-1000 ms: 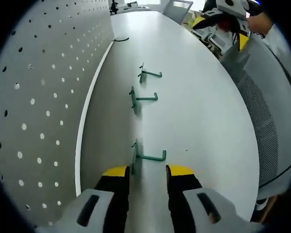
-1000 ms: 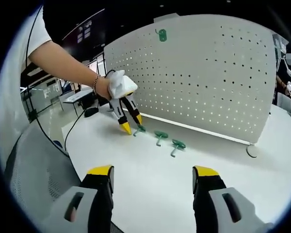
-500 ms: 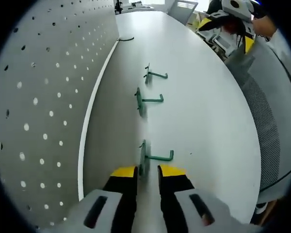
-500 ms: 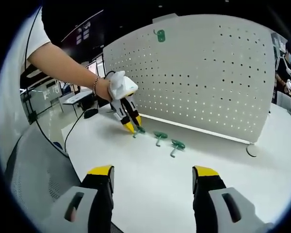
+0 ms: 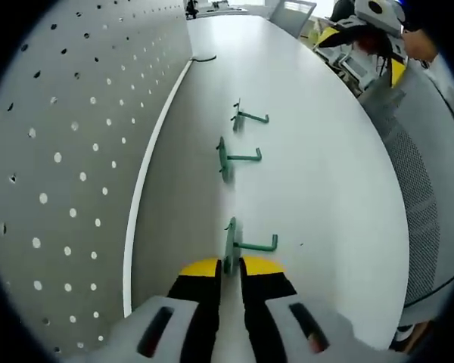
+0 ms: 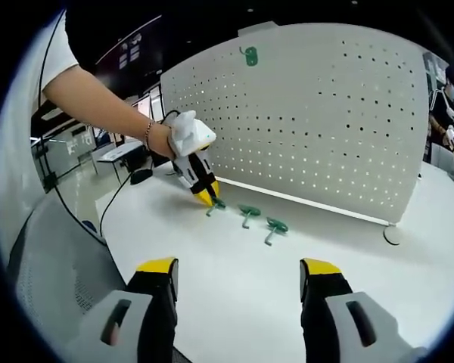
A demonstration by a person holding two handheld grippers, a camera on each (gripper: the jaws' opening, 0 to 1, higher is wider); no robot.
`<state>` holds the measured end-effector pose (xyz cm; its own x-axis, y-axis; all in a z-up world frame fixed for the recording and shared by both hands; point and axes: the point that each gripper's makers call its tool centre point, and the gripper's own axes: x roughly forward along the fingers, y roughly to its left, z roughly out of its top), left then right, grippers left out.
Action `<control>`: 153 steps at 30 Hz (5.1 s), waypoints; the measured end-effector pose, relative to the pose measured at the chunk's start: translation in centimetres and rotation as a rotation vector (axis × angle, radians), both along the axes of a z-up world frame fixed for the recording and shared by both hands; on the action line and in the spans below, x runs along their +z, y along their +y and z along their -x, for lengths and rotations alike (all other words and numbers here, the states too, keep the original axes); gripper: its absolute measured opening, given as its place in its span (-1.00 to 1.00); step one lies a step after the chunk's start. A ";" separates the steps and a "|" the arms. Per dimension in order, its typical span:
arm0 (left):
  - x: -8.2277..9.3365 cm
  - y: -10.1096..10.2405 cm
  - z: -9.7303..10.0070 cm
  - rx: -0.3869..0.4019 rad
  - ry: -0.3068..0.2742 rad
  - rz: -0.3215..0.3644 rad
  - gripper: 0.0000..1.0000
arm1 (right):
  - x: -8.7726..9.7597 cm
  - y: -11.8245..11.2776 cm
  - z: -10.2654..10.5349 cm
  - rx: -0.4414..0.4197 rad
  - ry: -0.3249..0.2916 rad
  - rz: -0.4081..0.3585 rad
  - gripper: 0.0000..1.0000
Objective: Insert the hook assembly into the mounting plate slot until the hook locks in place.
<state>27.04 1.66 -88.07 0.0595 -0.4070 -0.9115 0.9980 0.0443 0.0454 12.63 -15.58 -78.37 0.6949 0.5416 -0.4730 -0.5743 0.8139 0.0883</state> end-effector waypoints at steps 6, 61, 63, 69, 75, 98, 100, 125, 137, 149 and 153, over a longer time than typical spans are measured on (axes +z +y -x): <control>0.0 0.0 -0.4 -0.010 -0.034 -0.016 -0.89 | 0.0 0.0 0.0 -0.001 0.001 0.000 0.26; 2.0 -1.0 0.0 0.103 -0.026 0.173 -0.95 | -0.2 -0.3 0.0 -0.008 0.007 0.013 0.30; 2.3 -1.1 0.0 0.106 -0.034 0.182 -0.95 | -0.2 -0.3 0.0 -0.007 0.006 0.015 0.32; 3.2 -1.5 0.2 0.112 -0.046 0.210 -0.96 | -0.2 -0.2 0.0 -0.003 0.005 0.016 0.32; 4.3 -1.9 0.1 0.126 -0.066 0.255 -0.96 | -0.2 -0.3 0.0 -0.007 0.004 0.013 0.33; 8.7 -2.5 0.3 0.195 -0.161 0.431 -0.96 | 0.1 0.0 0.0 -0.001 -0.004 0.012 0.34; 8.9 -2.5 0.4 0.203 -0.160 0.438 -0.96 | 0.0 0.0 0.0 0.001 -0.001 0.013 0.34; 12.9 -2.6 1.6 0.282 -0.241 0.589 -0.96 | 0.4 0.0 -0.2 -0.010 -0.010 -0.010 0.34; 14.4 -1.8 2.9 0.334 -0.258 0.657 -0.96 | 0.4 0.1 -0.1 -0.004 -0.010 -0.010 0.34; 15.7 -1.3 3.7 0.383 -0.279 0.706 -0.96 | 0.5 0.1 -0.1 -0.004 -0.013 -0.017 0.34; 16.2 -1.4 4.2 0.392 -0.286 0.718 -0.96 | 0.6 0.1 -0.1 -0.005 -0.014 -0.019 0.34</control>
